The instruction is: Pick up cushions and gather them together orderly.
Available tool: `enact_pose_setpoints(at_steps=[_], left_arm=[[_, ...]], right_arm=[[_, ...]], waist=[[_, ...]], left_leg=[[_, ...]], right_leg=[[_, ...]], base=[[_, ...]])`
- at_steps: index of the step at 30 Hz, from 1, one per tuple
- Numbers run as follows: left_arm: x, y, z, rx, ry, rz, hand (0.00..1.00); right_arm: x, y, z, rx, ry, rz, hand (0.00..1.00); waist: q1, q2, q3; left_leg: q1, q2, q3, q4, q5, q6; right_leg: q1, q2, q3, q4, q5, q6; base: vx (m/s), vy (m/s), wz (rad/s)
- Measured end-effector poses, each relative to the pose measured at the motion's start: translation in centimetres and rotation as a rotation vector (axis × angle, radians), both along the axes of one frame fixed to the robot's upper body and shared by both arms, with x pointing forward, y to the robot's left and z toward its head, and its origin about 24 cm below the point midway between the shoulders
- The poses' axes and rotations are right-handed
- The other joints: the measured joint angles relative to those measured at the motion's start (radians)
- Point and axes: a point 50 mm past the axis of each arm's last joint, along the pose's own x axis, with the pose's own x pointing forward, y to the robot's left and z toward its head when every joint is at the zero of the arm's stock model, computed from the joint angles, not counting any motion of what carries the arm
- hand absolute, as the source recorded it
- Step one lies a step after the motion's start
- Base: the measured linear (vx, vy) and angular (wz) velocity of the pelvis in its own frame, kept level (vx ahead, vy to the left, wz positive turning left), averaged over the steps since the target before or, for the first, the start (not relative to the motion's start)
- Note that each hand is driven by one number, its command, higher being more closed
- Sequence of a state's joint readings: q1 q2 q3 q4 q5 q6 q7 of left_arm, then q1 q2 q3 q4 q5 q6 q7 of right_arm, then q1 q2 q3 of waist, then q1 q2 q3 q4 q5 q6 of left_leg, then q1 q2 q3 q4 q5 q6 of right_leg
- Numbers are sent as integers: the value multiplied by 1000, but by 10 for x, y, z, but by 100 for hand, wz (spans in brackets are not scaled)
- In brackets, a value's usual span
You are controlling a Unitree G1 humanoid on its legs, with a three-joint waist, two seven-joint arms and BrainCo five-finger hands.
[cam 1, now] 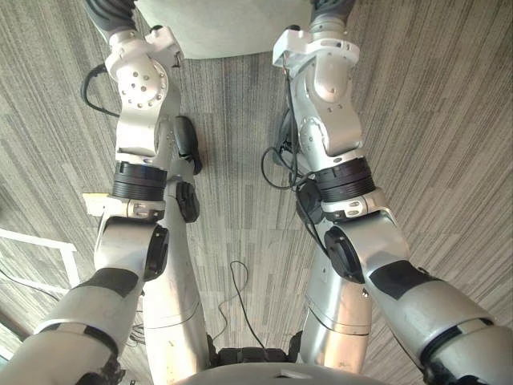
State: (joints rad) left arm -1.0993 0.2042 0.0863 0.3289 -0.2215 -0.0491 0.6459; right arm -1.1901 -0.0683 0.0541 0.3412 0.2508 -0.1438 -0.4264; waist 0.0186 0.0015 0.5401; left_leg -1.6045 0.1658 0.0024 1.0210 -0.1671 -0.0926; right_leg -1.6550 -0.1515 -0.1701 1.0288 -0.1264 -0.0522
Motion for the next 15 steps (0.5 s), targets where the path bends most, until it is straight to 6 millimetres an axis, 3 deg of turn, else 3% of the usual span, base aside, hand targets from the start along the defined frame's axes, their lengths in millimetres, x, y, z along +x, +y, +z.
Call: enact_pose_setpoints(at_steps=[8, 15], left_arm=[[-1, 25, -28, -77, 52, 20, 0], [-18, 51, -53, -96, 42, 36, 0]], right_arm=[[0, -9, 0, 28, 0, -14, 0], [5, -54, -10, 97, 36, -106, 0]], waist=[[11, 0, 0], [27, 0, 0]], left_leg=[[-3, -1, -11, -13, 2, -1], [-22, -8, -45, 19, 1, -9]], right_leg=[[-10, -1, -12, 8, -16, -11], [-16, -10, -36, 52, -44, -16]], base=[[1, -62, 6], [11, -65, 6]])
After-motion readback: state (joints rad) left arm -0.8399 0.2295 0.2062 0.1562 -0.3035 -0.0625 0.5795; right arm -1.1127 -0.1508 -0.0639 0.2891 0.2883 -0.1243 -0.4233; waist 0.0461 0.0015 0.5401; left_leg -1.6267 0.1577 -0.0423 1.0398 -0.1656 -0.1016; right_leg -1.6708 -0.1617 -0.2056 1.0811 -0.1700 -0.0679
